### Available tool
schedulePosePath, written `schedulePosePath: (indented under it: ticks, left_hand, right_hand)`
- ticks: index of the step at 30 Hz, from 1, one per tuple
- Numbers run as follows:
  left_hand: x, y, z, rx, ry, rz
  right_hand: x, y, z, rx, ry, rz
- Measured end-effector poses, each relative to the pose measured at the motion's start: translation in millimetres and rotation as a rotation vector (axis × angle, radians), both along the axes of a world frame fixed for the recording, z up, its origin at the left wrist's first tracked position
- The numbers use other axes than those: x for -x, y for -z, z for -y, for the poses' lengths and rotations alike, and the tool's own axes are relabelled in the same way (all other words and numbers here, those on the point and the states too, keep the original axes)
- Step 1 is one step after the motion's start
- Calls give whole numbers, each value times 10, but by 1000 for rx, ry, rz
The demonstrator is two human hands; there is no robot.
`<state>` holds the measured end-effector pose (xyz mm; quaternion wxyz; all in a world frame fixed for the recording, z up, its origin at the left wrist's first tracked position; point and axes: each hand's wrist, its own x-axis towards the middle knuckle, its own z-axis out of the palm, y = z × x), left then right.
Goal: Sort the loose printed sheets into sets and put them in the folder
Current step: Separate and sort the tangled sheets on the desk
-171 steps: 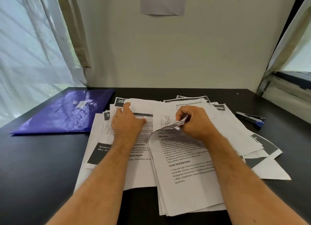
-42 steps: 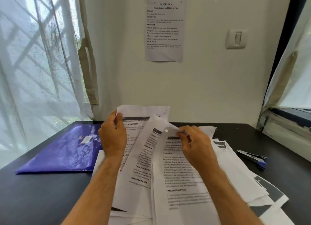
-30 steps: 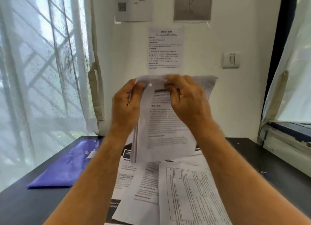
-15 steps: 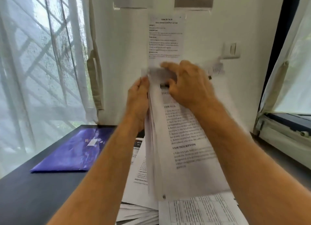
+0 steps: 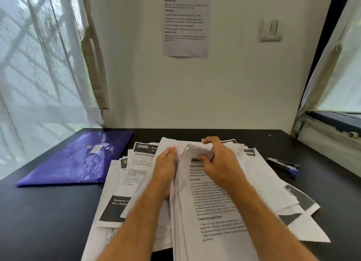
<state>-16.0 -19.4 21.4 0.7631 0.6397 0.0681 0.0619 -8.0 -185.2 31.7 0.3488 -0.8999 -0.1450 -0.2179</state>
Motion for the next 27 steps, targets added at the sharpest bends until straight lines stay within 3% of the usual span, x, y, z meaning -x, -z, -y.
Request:
schedulePosePath:
  ticks: [4, 9, 13, 16, 18, 20, 22, 27]
  left_hand:
    - [27, -14, 12, -59, -34, 48]
    - [78, -23, 12, -98, 153, 257]
    - [61, 10, -4, -140, 224, 331]
    - [58, 18, -15, -170, 250, 298]
    - [1, 46, -9, -267, 109, 253]
    - [-85, 91, -29, -535, -88, 229]
    - [-121, 131, -50, -776, -151, 170]
    - [-136, 181, 45, -709, 50, 170]
  right_hand:
    - [4, 114, 5, 8, -36, 59]
    - [49, 164, 16, -83, -87, 61]
    - [34, 169, 46, -3, -51, 100]
    - [10, 137, 107, 69, -45, 90]
    - [-7, 103, 187, 110, -53, 63]
    - [-10, 72, 294, 93, -47, 54]
    - [-17, 63, 404, 65, -37, 85]
    - [-16, 101, 495, -2, -78, 52]
